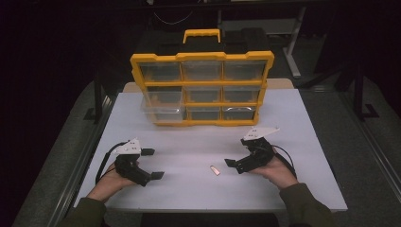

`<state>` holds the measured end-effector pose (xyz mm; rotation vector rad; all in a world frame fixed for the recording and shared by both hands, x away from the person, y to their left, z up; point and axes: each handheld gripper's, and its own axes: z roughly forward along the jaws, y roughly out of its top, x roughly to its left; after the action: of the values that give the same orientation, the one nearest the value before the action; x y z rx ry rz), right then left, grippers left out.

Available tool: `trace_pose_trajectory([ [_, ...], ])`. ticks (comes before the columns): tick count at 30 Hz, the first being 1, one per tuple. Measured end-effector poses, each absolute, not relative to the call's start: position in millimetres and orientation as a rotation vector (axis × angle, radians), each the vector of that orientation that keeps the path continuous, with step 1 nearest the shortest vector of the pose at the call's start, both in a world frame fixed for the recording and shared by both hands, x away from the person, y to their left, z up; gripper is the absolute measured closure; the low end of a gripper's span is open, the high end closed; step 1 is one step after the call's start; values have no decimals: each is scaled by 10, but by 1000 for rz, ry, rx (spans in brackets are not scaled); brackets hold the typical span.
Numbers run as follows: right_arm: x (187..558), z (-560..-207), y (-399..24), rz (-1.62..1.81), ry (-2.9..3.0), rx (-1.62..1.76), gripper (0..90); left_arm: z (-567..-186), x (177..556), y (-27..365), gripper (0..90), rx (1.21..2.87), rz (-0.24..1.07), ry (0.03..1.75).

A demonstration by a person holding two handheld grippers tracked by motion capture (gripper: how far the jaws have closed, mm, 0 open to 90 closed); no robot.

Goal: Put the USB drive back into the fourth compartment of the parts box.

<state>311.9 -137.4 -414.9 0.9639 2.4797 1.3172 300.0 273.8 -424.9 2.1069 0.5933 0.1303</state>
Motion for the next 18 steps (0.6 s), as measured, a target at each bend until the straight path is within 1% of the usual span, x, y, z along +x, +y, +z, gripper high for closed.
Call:
trace_pose_trajectory([
  [18,3169,-4108,-1267,1312,2498,933,0,-4245,3010,2736,0,2108,128,594],
])
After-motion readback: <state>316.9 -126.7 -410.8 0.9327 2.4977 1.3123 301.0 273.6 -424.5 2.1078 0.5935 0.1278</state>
